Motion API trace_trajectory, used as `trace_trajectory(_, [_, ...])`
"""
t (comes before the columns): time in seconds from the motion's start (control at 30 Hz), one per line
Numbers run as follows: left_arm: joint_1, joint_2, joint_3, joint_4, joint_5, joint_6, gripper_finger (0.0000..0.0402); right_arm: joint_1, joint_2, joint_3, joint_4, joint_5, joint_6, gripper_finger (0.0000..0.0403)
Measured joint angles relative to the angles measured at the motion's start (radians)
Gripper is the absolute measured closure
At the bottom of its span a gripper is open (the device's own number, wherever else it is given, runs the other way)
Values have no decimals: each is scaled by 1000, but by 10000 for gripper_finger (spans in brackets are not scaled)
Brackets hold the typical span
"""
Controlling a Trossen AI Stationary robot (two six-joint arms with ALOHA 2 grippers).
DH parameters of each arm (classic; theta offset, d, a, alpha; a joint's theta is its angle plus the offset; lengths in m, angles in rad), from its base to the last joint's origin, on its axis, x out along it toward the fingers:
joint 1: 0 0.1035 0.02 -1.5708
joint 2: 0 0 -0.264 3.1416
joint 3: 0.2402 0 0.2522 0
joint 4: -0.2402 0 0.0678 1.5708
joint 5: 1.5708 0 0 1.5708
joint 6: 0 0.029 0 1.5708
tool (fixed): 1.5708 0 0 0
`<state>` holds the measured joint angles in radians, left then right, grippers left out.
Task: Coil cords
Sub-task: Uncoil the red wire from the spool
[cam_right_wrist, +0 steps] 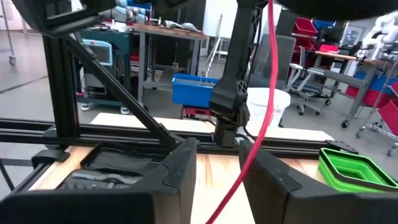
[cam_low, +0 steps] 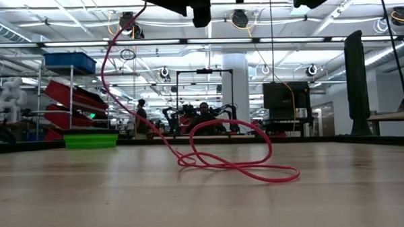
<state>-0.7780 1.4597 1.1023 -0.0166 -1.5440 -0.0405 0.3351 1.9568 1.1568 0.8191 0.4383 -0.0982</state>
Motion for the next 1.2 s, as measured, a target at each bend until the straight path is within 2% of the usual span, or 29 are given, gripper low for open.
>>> trace_trajectory(0.13, [0, 0, 0, -1, 0, 0, 398, 0, 1, 0, -8, 2, 0, 311])
trace_trajectory(0.3, [0, 0, 0, -1, 0, -2, 398, 3, 1, 0, -7, 11, 0, 308])
trace_trajectory(0.5, [0, 0, 0, -1, 0, -5, 398, 14, -1, 0, -8, 132, -59, 294])
trace_trajectory(1.2, [0, 0, 0, -8, 0, -5, 398, 14, -18, 0, 10, 138, -99, 289])
